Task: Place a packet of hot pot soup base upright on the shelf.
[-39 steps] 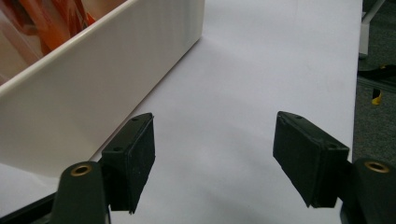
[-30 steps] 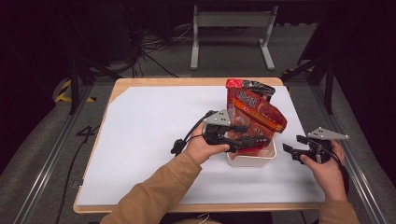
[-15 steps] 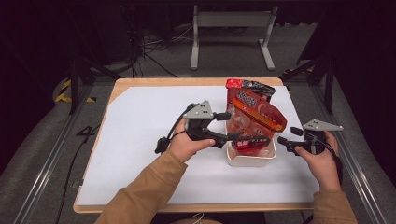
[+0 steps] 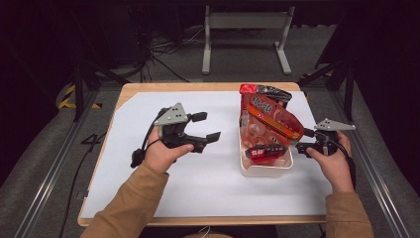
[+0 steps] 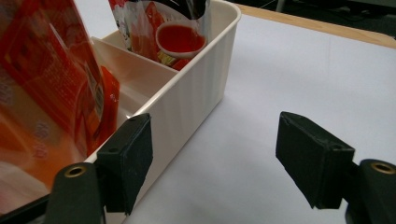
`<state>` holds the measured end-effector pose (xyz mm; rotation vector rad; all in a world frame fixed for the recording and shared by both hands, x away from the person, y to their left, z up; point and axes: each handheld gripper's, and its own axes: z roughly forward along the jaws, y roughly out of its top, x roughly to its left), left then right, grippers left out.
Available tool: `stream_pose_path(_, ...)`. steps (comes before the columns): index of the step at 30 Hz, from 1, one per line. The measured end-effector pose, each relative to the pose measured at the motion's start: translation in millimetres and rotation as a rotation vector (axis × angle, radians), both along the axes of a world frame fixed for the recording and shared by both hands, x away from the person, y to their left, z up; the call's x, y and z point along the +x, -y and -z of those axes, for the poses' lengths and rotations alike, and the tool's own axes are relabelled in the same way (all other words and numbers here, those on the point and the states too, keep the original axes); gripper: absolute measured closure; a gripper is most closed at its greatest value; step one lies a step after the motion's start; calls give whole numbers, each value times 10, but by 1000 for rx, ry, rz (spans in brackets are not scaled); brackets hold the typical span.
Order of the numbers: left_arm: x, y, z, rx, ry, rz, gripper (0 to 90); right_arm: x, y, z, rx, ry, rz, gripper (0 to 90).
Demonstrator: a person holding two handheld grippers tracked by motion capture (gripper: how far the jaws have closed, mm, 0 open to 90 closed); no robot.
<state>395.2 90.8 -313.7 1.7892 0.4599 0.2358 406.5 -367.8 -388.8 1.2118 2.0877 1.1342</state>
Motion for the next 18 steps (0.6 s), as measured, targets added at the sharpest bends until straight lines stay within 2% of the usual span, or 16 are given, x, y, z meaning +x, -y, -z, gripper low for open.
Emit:
stream_pose_path(6, -25, -351, 63, 12, -9, -66, 197, 18, 22, 15, -9, -9, 15, 273)
stream_pose_path(11, -55, -673, 187, 29, -15, -126, 192, 9, 51, 35, -11, -10, 23, 272)
stream_pose_path(12, -55, -673, 187, 29, -15, -126, 191, 9, 51, 35, -11, -10, 23, 272)
stream_pose_path(18, -84, -983, 335, 37, -29, -184, 186, -13, 82, 66, -13, -18, 35, 271)
